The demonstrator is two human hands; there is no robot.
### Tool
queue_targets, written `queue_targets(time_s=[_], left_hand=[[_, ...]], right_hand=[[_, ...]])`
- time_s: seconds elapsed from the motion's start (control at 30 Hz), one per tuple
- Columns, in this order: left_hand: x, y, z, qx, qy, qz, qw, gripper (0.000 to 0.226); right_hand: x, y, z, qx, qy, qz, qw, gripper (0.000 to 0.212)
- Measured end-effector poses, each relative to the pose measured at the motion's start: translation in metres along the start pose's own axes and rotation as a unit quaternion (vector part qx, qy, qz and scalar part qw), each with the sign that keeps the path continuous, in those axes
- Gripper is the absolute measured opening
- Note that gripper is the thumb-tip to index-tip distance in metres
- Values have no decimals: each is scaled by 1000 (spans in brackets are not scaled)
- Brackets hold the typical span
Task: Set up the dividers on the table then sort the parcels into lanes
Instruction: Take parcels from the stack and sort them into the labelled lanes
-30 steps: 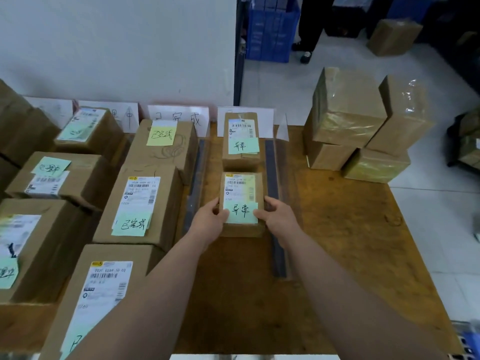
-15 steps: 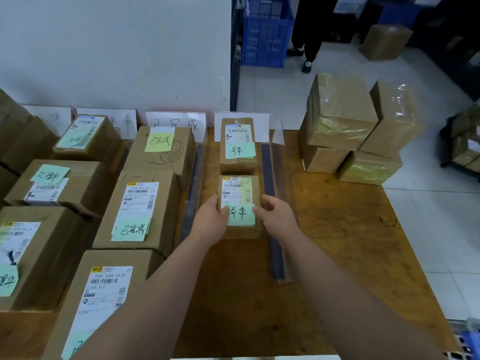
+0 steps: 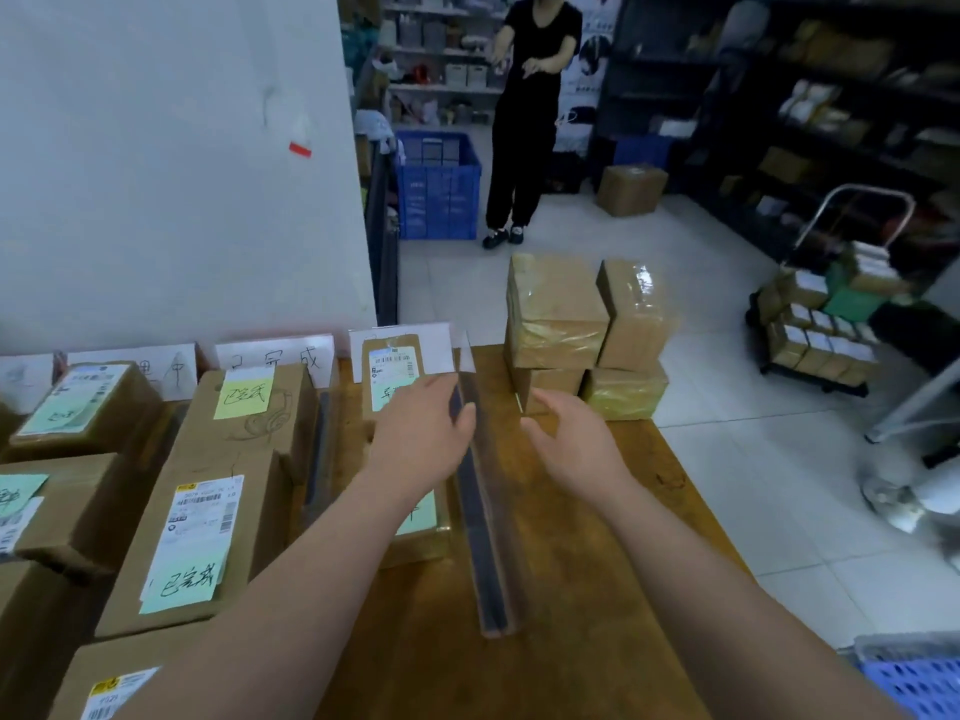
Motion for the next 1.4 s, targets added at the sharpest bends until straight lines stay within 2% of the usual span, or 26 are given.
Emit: queue_targets(time_s=[0.1,0.2,0.33,0.43,0.6,0.77,1.0,1.13,1.27,1.4], left_hand=[[-7,43,16,-37,-4,1,999,43],[-21,85,34,-77,-5,-14,997,31],[-49,132,64,-104,-19,6,994,42],[-73,161,92,-100,-23,29,994,41],[-125,196,139,-74,-35,46,996,36],[-191,220,175,-33,-91,55,994,42],[-248,229,199,43,-132,87,987,72],[-262,229,199,88,-143,114,979,96],[-259,235,201,91,-107,114,983,95],[-241,246,202,97,-64,38,993,96]], right_hand=[[35,21,17,-25,29,1,999,46],[71,42,38,-36,52,1,998,42],[106,85,74,-58,65,-11,996,44],[120,120,107,-70,62,-15,996,45],[132,165,160,-73,48,3,996,45],[130,203,207,-79,22,21,996,46],[128,249,239,-106,19,82,991,43],[126,266,245,-110,15,101,989,43],[118,277,245,-116,6,116,986,43],[114,284,241,-127,-2,133,983,45]])
Point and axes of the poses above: each hand's wrist, its own z-axis towards the middle knuckle, its own x-axis out of the back of the hand, y = z × x, the point moved 10 cm from there along z, towards the middle knuckle, and after that the axes turned 12 degrees about y, right-handed, at the moved point
